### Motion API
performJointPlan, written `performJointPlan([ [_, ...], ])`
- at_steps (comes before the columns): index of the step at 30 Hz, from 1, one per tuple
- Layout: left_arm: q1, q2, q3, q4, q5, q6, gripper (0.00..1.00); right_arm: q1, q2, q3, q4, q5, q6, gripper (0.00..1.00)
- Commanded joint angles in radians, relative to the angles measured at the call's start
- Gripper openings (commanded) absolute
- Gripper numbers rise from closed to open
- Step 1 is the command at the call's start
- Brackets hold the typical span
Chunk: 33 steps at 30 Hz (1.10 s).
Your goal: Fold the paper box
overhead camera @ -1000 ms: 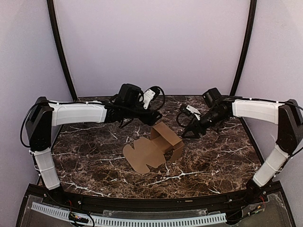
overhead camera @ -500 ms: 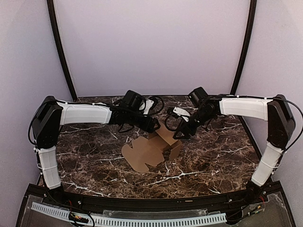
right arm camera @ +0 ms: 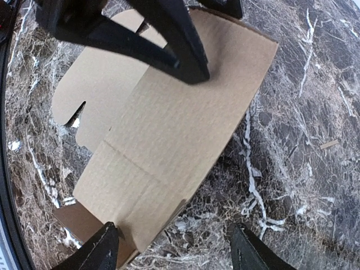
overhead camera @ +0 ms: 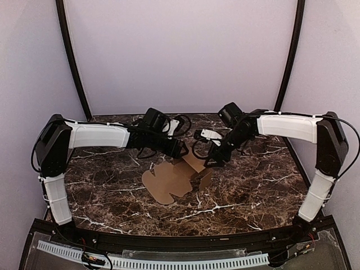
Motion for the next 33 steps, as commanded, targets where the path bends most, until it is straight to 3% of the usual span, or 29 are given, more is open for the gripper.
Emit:
performJointPlan([
  [1, 0.001, -0.137, -0.057, 0.004, -0.101, -0.022, 0.73, 0.004, -0.034, -0.019, -0.077, 0.01, -0.01, 0.68],
  [5, -0.042, -0.243, -0.135, 0.007, -0.29, -0.064, 0.73, 0.004, -0.017, -0.021, -0.076, -0.003, 0.003, 0.68],
  [8, -0.11, -0.313, -0.238, 0.037, -0.404, -0.185, 0.73, 0.002, -0.004, -0.016, -0.074, -0.014, 0.014, 0.68],
  [12, -0.2, -0.334, -0.374, 0.19, -0.454, -0.447, 0.7, 0.002, 0.004, -0.008, -0.076, -0.05, 0.034, 0.68],
  [16, -0.292, -0.305, -0.428, 0.362, -0.551, -0.575, 0.7, 0.002, 0.019, 0.003, -0.092, -0.118, 0.05, 0.66],
  [25, -0.304, -0.14, -0.383, 0.562, -0.431, -0.701, 0.65, 0.002, 0.009, -0.027, -0.093, -0.171, 0.058, 0.64],
  [33, -0.304, -0.064, -0.33, 0.602, -0.342, -0.773, 0.45, 0.002, -0.008, -0.044, -0.084, -0.168, 0.066, 0.64],
])
